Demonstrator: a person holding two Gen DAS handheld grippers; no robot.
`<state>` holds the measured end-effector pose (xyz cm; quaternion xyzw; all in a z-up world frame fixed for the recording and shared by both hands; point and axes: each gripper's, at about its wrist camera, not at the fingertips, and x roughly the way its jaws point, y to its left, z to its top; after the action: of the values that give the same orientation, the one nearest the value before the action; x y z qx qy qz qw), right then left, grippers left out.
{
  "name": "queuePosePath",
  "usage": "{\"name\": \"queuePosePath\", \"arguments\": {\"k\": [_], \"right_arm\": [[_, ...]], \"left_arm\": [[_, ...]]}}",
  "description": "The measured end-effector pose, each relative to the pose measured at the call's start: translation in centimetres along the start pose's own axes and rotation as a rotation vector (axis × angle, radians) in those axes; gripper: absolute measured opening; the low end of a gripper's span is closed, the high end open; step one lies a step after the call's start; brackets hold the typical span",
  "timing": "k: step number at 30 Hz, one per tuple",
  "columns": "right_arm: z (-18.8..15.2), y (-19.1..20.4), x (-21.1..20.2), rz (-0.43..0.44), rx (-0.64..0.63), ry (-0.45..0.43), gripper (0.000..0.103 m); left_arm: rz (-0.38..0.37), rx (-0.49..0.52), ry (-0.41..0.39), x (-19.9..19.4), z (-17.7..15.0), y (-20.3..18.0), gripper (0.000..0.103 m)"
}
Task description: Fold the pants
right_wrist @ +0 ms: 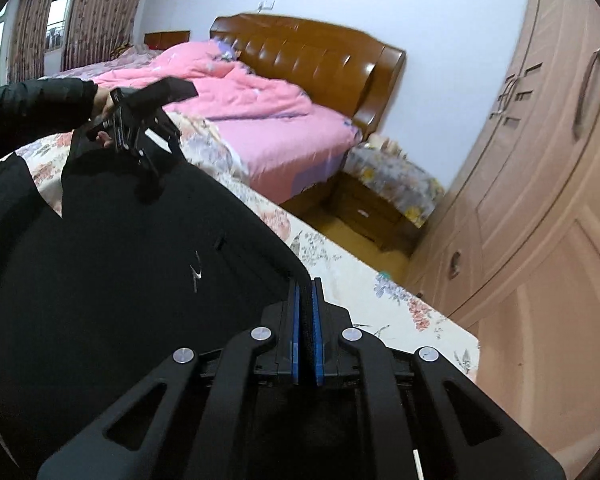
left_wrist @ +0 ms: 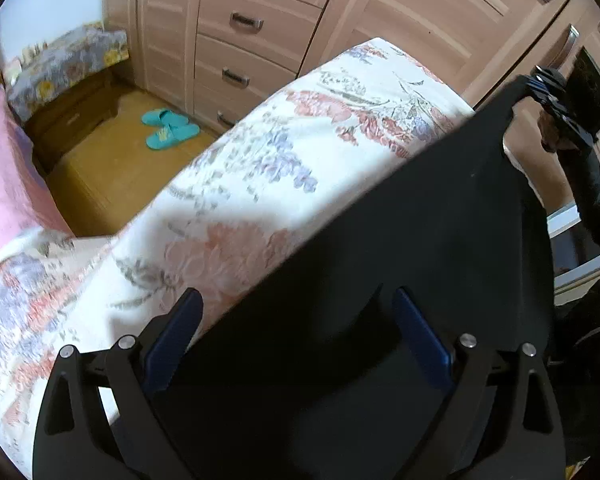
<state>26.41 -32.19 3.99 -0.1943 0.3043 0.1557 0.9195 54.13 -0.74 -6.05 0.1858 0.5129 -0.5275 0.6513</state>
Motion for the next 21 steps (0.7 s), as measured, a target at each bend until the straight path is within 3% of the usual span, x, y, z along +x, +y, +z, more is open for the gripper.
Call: {"name": "queuePosePath", "arguments": {"k": [1, 3, 4, 5, 8, 11, 18, 21], "right_arm": [[0.0, 0.2, -0.5, -0.006, 0.006, -0.011, 0.008], [-0.2, 0.4, -0.9, -0.009, 0.016, -0.017, 0.008], [-0.2, 0.6, -0.9, -0.010, 0.022, -0.013, 0.008], [-0.1, 0.9, -0.9, -0.012, 0.022, -0.007, 0.008], [-0.4, 1.8, -1.1, -0.031, 0.025, 0.004, 0.008], [-0.6, 2.0, -2.2, -0.050, 0.053, -0.004, 0.008], [-1.6, 4.2, -8.4, -0.073, 0.062, -0.077, 0.008], [-2.9, 5.2, -11.2, -0.071, 0.067, -0.101, 0.008]], "left_arm": [[0.004, -0.012, 0.005, 0.0, -0.3, 0.3, 0.091], [0.025, -0.029, -0.014, -0.3, -0.9, 0.6, 0.067], [0.024, -0.041, -0.027, -0.7, -1.3, 0.7, 0.038], [0.029, -0.055, -0.042, -1.0, -1.6, 0.7, 0.021], [0.138, -0.016, -0.104, -3.1, -2.9, -1.7, 0.012], [0.261, 0.026, -0.172, -6.2, -4.3, -5.5, 0.011], [0.619, 0.170, -0.283, -12.5, -8.9, -19.7, 0.010], [0.710, 0.211, -0.317, -13.4, -12.0, -26.0, 0.010]]}}
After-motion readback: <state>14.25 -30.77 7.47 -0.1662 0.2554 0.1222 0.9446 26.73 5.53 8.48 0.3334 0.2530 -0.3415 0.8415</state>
